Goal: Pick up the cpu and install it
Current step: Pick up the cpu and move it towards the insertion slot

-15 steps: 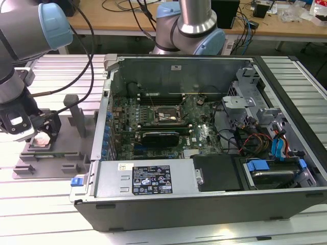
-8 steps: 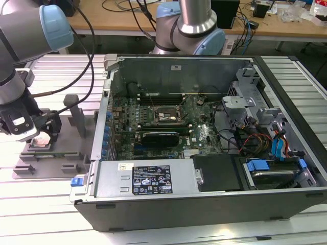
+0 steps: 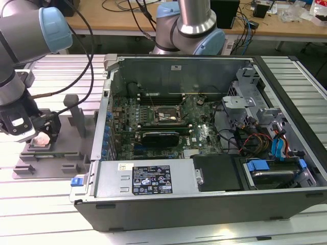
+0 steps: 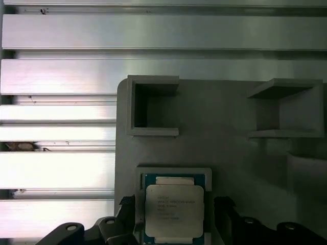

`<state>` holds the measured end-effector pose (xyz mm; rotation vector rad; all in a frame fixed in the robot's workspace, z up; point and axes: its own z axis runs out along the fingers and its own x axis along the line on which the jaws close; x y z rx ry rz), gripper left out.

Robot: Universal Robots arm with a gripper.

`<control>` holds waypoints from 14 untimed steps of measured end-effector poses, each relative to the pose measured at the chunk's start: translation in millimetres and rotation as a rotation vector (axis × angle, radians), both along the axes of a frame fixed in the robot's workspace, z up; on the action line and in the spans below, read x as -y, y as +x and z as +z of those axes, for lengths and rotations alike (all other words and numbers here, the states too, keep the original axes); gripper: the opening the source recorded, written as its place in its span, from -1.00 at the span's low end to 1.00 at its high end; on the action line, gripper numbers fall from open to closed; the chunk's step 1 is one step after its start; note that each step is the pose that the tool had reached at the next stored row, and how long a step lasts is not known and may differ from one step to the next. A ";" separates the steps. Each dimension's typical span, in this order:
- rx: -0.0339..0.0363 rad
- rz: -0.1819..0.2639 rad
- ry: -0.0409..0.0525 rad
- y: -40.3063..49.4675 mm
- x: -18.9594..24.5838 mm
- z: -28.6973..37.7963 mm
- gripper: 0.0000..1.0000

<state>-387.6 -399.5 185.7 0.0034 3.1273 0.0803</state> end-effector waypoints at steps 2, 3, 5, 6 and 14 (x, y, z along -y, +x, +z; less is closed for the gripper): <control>-0.0001 0.000 0.0000 0.0 0.0 -1.7 0.44; -0.0002 0.000 -0.0001 0.0 -0.2 -1.8 0.44; 0.0000 0.000 0.0000 -0.1 -0.9 -2.2 0.44; 0.0000 0.000 0.0000 0.0 -2.6 -2.4 0.44; 0.0002 0.000 -0.0016 -1.8 -3.0 -2.4 0.44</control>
